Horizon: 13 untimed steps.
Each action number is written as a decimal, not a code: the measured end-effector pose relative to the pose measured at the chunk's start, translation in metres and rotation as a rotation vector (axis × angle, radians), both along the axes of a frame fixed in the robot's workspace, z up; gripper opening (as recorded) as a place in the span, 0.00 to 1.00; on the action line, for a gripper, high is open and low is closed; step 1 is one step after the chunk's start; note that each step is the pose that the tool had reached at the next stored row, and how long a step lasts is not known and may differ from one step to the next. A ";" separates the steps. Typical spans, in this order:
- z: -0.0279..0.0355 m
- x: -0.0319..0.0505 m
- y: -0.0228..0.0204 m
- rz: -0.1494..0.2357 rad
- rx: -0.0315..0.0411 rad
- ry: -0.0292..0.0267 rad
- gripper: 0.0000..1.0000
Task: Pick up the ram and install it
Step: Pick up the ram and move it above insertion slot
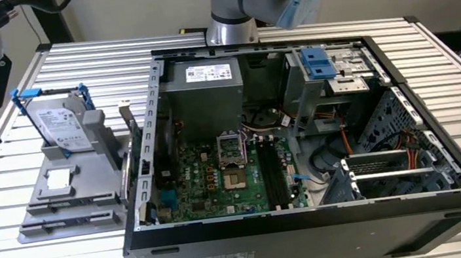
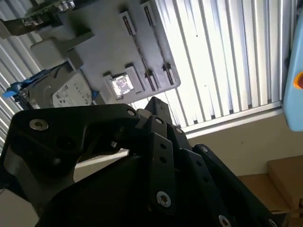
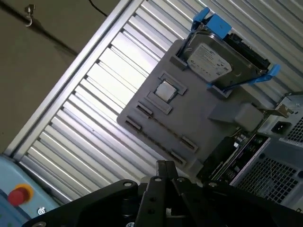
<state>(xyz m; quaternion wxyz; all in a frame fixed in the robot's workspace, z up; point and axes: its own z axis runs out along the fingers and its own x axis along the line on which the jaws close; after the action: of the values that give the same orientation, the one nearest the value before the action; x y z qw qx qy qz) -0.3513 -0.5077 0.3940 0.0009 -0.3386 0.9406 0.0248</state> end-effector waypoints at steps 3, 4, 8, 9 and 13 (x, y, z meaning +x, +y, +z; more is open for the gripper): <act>0.0000 0.0001 0.0000 0.055 0.0000 -0.0044 0.00; 0.0000 0.0001 0.0000 0.074 -0.0001 -0.0071 0.00; 0.0000 0.0001 0.0000 0.146 0.0000 -0.0141 0.00; 0.0000 0.0001 0.0000 0.164 0.0000 -0.0159 0.00; -0.0001 -0.0001 0.0000 0.236 0.0003 -0.0194 0.00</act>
<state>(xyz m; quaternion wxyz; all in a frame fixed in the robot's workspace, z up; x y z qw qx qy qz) -0.3513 -0.5077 0.3939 0.0071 -0.4474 0.8941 0.0216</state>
